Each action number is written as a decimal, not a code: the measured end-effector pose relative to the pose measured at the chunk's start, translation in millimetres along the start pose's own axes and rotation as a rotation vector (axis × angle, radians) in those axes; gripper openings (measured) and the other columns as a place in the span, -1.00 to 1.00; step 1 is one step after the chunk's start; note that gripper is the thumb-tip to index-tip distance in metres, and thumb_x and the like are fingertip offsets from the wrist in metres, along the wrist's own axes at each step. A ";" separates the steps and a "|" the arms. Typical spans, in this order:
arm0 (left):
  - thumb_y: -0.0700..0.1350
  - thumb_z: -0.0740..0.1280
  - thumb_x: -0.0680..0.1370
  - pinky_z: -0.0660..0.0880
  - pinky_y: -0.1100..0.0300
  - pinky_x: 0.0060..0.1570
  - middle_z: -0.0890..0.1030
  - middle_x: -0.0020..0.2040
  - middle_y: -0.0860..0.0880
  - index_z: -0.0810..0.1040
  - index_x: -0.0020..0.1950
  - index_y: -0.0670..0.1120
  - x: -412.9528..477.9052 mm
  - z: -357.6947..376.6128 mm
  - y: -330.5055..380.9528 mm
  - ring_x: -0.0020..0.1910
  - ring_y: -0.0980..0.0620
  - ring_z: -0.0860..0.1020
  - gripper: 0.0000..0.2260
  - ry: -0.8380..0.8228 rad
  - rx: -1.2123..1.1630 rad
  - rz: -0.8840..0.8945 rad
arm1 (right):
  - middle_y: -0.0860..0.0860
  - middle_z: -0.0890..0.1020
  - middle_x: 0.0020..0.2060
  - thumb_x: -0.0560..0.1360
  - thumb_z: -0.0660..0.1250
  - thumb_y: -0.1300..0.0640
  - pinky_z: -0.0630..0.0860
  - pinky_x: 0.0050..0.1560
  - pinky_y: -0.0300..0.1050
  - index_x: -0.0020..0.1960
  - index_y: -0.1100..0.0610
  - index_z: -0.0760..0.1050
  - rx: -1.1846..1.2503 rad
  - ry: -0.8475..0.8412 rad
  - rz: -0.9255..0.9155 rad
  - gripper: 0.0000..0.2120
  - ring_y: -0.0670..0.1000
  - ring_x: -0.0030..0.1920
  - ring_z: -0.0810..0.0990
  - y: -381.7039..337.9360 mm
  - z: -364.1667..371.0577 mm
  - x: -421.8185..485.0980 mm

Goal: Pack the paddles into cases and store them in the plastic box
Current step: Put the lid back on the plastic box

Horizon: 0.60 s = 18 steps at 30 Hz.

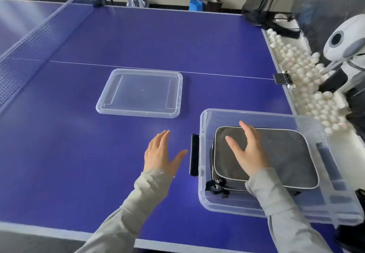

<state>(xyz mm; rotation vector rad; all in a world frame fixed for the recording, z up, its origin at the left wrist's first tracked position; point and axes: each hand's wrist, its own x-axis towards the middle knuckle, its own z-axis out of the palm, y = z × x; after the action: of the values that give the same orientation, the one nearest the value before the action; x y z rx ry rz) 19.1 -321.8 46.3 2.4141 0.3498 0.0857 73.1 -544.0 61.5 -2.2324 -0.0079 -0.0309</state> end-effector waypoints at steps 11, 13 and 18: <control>0.30 0.25 0.47 0.16 0.02 0.40 0.22 0.50 -0.07 0.11 0.52 -0.13 130.2 -96.8 -188.1 0.49 -0.06 0.15 -0.22 -0.034 0.455 -0.275 | 0.09 0.32 0.40 0.55 0.28 0.02 0.10 0.37 -0.22 0.46 0.22 0.22 -0.238 -0.151 -0.093 -0.43 0.07 0.43 0.22 -80.4 132.6 72.6; 0.30 0.23 0.47 0.18 0.03 0.38 0.26 0.48 -0.07 0.14 0.50 -0.13 152.9 -106.6 -209.2 0.47 -0.06 0.18 -0.24 -0.041 0.501 -0.285 | 0.10 0.31 0.41 0.56 0.25 -0.01 0.13 0.39 -0.14 0.46 0.22 0.21 -0.310 -0.160 -0.043 -0.43 0.08 0.44 0.20 -77.9 149.3 87.7; 0.28 0.24 0.48 0.27 0.02 0.30 0.35 0.41 -0.07 0.21 0.45 -0.13 212.2 -114.8 -253.9 0.39 -0.08 0.28 -0.30 -0.063 0.581 -0.231 | 0.14 0.36 0.38 0.56 0.22 -0.06 0.22 0.36 0.00 0.44 0.23 0.24 -0.494 -0.186 0.122 -0.43 0.14 0.40 0.25 -55.4 186.6 126.9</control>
<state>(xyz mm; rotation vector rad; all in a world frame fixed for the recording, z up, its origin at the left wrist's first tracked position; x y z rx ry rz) 147.8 -6.8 -37.0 2.9119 0.7002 -0.2249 202.7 -363.4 -6.3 -2.7163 0.0386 0.2689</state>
